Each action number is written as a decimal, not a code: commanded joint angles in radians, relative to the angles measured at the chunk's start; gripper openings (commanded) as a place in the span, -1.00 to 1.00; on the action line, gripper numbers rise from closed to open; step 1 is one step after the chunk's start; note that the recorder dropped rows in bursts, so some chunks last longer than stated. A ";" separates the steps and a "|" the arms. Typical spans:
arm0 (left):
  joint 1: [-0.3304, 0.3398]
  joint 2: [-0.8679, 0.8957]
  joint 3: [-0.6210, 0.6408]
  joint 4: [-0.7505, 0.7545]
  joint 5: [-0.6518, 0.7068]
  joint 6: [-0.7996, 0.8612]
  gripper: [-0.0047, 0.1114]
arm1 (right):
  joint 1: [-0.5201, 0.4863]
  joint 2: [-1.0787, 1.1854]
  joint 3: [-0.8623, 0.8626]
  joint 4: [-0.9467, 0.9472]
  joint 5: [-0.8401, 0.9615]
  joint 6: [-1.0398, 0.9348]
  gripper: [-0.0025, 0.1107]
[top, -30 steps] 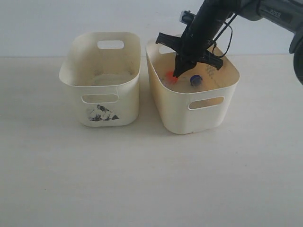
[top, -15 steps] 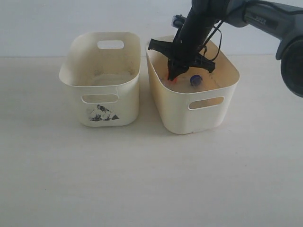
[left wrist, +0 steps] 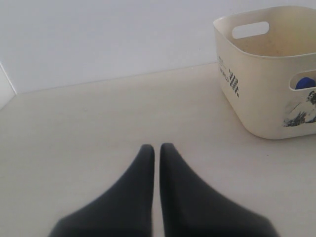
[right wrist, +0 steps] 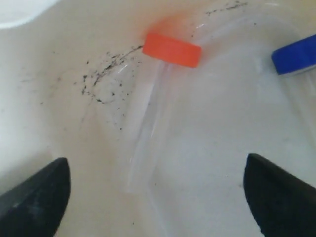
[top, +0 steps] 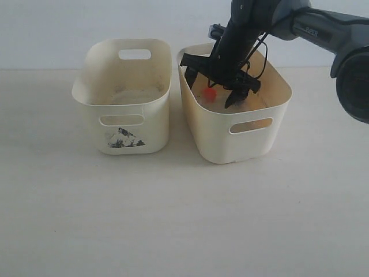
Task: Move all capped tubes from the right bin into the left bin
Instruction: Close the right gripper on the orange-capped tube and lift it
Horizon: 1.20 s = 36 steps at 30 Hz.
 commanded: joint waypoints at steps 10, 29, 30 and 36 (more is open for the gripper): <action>0.001 -0.002 -0.004 -0.001 -0.009 -0.012 -0.84 | 0.000 0.077 -0.001 -0.023 -0.010 0.085 0.67; 0.001 -0.002 -0.004 -0.001 -0.009 -0.012 -0.84 | 0.000 -0.051 -0.001 0.026 0.070 -0.117 -0.94; 0.001 -0.002 -0.004 -0.001 -0.009 -0.012 -0.84 | -0.002 -0.079 -0.001 0.021 0.074 -0.134 -0.94; 0.001 -0.002 -0.004 -0.001 -0.009 -0.012 -0.84 | -0.002 -0.243 -0.001 0.003 0.123 -0.221 -0.94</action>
